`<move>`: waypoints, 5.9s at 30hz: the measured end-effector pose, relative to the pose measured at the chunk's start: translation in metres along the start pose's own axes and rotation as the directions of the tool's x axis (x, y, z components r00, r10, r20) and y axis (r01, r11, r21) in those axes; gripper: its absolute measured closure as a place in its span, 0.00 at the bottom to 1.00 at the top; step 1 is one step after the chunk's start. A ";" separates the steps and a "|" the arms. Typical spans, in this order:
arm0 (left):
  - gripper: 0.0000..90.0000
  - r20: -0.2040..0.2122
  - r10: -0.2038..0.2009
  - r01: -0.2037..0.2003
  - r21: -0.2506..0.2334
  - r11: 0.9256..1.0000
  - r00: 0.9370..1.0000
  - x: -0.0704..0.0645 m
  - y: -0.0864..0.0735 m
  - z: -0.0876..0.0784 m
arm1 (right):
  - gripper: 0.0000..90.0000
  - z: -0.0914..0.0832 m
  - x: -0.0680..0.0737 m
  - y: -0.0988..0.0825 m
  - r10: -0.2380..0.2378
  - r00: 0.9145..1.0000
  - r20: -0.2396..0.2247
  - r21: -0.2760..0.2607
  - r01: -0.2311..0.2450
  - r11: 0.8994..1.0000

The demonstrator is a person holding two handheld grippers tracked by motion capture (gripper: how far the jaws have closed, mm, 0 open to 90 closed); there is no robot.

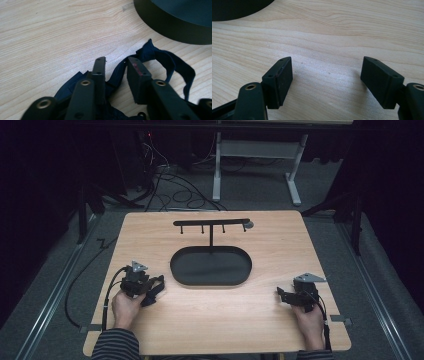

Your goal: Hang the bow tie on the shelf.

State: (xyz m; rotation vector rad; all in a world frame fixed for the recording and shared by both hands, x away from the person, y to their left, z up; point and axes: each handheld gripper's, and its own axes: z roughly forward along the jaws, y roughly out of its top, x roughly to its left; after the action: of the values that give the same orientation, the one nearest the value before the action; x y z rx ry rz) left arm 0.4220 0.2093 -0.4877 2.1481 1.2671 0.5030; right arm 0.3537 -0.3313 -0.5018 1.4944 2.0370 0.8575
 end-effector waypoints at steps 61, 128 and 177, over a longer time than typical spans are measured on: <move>0.99 0.092 0.039 -0.015 -0.243 0.970 0.995 -0.033 0.063 -0.077 | 0.30 0.000 0.000 0.000 -0.003 1.000 -0.002 0.001 0.003 1.000; 0.98 0.030 0.004 0.007 -0.354 0.935 1.000 -0.039 0.152 -0.063 | 0.30 0.000 0.000 0.000 -0.004 1.000 -0.004 0.000 0.004 1.000; 0.76 0.042 -0.012 0.025 -0.342 0.940 0.999 -0.037 0.125 -0.057 | 0.30 0.000 0.000 0.000 -0.005 1.000 -0.004 0.000 0.005 1.000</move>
State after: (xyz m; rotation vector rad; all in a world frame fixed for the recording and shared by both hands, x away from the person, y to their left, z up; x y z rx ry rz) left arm 0.4534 0.1470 -0.3639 1.8435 1.0867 0.6211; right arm 0.3537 -0.3309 -0.5018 1.4886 2.0424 0.8592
